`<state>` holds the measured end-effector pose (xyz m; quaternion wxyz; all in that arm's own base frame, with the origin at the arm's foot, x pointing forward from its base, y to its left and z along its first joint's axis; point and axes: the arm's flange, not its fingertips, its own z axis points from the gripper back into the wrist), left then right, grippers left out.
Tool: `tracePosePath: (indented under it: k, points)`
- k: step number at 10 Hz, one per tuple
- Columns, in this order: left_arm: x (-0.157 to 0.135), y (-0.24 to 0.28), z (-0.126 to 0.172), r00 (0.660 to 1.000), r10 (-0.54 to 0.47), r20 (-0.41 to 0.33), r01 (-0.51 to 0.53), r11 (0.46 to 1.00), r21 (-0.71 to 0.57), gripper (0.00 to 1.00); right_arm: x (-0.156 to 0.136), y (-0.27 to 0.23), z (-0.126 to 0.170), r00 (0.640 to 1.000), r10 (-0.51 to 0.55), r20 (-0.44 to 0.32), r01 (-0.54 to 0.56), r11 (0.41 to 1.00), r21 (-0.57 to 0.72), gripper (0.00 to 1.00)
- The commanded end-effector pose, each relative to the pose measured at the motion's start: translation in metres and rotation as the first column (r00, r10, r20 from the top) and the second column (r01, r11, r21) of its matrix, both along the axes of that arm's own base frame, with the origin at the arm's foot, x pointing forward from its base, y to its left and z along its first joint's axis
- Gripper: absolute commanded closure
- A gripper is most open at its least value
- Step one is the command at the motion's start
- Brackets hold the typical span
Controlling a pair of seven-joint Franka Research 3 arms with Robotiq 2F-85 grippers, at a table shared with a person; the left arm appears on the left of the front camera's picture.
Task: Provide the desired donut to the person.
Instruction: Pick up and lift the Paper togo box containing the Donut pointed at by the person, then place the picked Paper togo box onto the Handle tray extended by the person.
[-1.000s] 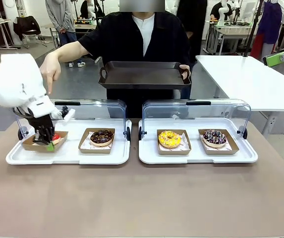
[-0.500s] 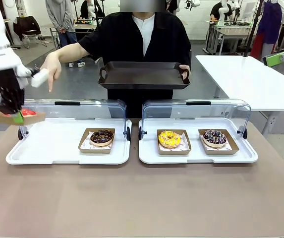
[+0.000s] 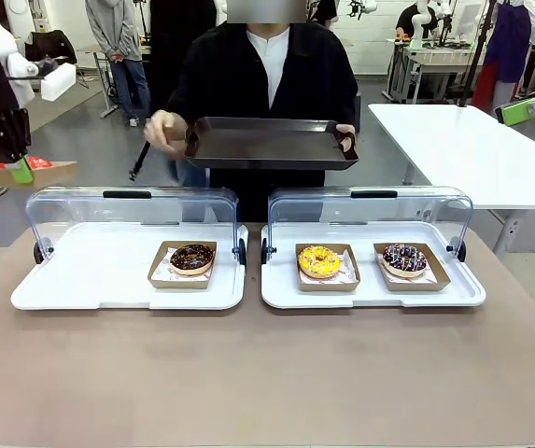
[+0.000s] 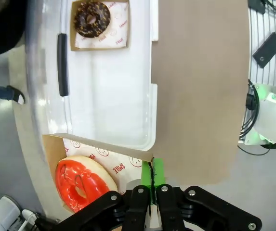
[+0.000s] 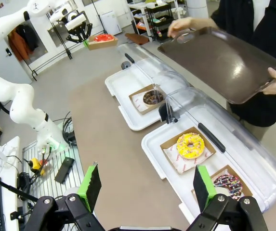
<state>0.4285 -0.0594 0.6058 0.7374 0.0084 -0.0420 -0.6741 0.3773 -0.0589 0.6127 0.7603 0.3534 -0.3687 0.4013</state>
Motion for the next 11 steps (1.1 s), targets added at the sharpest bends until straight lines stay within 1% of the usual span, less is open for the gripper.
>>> tracePosePath:
  k: [1,4,5,6,11]
  points:
    - [0.008,-0.013,0.012,1.0,0.012,-0.014,-0.012,1.0,-0.012,1.0,0.004,0.0,0.002,1.0,0.015,0.022,-0.015,0.999,0.03,0.0]
    - [0.012,-0.026,0.02,1.0,0.006,-0.028,-0.006,1.0,-0.012,1.0,0.004,0.0,0.002,1.0,0.015,0.022,-0.015,0.999,0.03,0.0]
    - [0.005,-0.022,0.017,1.0,0.013,-0.01,-0.013,1.0,0.01,1.0,0.004,0.0,0.002,1.0,0.015,0.022,-0.015,0.999,0.03,0.0]
    - [0.009,-0.023,0.014,1.0,-0.019,-0.008,0.019,1.0,-0.003,1.0,0.004,0.0,0.002,1.0,0.015,0.022,-0.015,0.999,0.03,0.0]
    - [0.009,-0.023,0.014,1.0,-0.019,-0.008,0.019,1.0,-0.003,1.0,0.004,0.0,0.002,1.0,0.015,0.022,-0.015,0.999,0.03,0.0]
